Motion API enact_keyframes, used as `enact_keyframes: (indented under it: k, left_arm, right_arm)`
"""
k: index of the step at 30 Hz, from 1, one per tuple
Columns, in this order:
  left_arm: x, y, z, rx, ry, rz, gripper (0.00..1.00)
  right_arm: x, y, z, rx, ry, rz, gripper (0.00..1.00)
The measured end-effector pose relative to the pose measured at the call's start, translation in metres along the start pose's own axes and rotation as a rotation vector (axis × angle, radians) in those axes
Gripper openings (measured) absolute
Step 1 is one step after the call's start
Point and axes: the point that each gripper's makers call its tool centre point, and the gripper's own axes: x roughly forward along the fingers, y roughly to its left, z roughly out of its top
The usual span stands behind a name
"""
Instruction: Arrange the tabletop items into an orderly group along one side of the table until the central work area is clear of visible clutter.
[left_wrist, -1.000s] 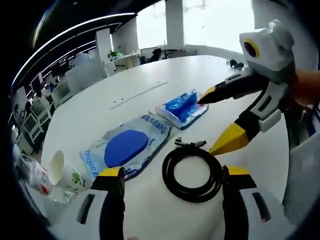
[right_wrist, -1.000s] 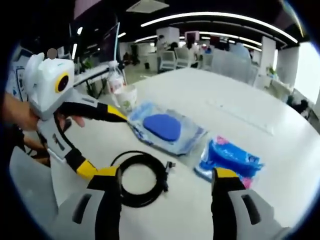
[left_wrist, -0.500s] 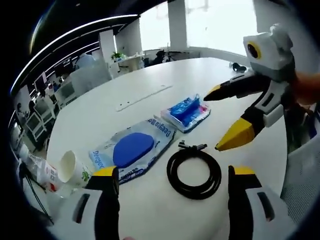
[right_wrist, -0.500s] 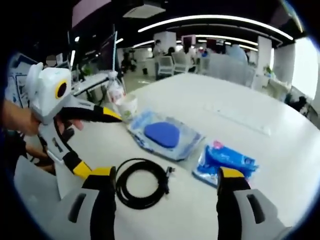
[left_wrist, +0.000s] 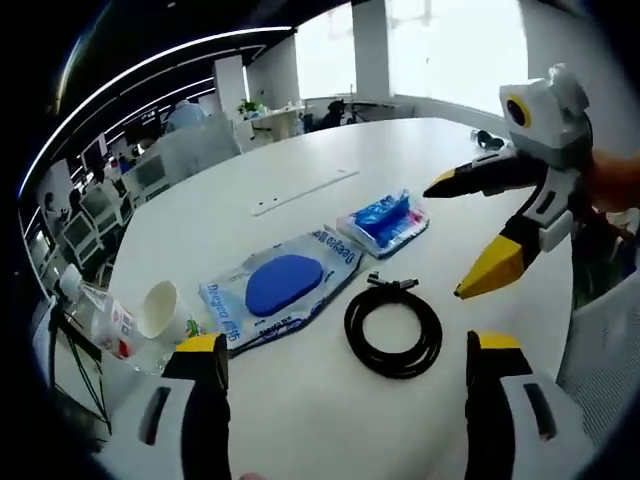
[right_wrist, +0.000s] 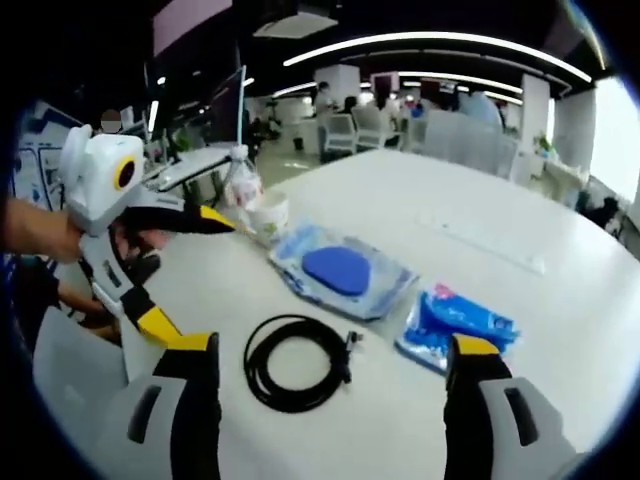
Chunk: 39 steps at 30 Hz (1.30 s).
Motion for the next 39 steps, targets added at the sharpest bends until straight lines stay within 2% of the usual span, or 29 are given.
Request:
enact_keyframes:
  k: [16, 24, 29, 39]
  left_arm:
    - [-0.027, -0.003, 0.010, -0.026, -0.046, 0.037, 0.99]
    - [-0.038, -0.007, 0.004, -0.031, -0.061, 0.048, 0.99]
    - [-0.044, -0.006, 0.000, -0.091, -0.077, 0.054, 0.99]
    - [-0.062, -0.007, -0.002, -0.079, -0.109, 0.079, 0.98]
  right_arm:
    - [-0.021, 0.006, -0.004, -0.020, -0.025, 0.005, 0.96]
    - [-0.033, 0.011, -0.005, -0.044, -0.044, 0.007, 0.97]
    - [-0.040, 0.014, -0.003, -0.057, -0.063, 0.005, 0.97]
    - [-0.057, 0.021, -0.004, -0.085, -0.091, 0.006, 0.97]
